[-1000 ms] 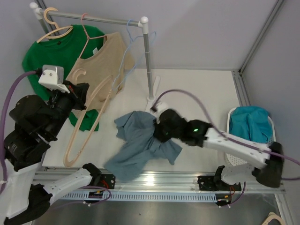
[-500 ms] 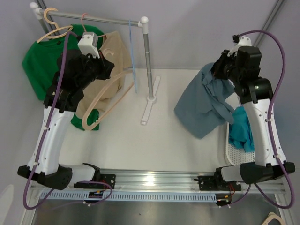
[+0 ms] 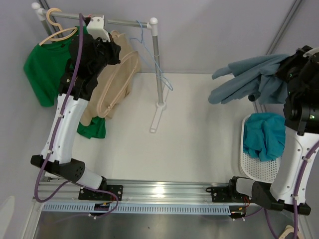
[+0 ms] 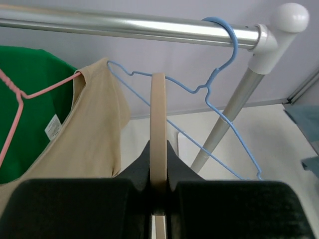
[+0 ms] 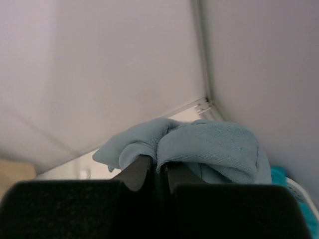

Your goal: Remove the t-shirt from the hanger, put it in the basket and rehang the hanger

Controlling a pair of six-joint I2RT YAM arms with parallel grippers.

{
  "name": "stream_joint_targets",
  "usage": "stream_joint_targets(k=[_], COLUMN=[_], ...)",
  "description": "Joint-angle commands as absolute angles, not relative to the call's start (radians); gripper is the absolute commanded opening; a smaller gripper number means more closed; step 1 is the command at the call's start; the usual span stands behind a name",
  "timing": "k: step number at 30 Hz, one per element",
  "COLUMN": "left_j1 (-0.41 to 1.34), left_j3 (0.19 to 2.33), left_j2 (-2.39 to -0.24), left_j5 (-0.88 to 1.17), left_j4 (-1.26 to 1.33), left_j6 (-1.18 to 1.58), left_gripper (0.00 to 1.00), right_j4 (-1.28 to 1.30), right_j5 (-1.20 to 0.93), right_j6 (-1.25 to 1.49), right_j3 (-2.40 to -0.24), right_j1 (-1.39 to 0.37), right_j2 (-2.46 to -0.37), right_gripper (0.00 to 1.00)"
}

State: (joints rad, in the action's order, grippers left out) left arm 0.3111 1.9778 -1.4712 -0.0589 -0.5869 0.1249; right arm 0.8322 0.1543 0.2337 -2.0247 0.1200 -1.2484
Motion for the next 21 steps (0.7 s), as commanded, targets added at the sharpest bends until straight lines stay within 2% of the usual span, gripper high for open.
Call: stream_joint_targets(k=[1, 6, 11, 21], left_j1=[0.302, 0.302, 0.302, 0.302], left_j3=[2.046, 2.193, 2.301, 2.330], left_j2=[-1.525, -1.629, -1.729, -1.799], left_j5=[-0.087, -0.132, -0.156, -0.098], left_j4=[-0.493, -0.453, -0.431, -0.414], left_j6=[0.100, 0.075, 0.057, 0.061], left_gripper=[0.01, 0.01, 0.01, 0.01], right_j4=[0.759, 0.756, 0.732, 0.669], right_j5=[0.285, 0.369, 0.477, 0.374], right_j6=[0.227, 0.219, 0.227, 0.322], right_j3=[-2.017, -2.016, -1.874, -1.625], right_j1=[0.163, 0.178, 0.184, 0.316], right_j2=[-1.200, -1.146, -1.091, -1.023], right_gripper=[0.00, 0.00, 0.00, 0.00])
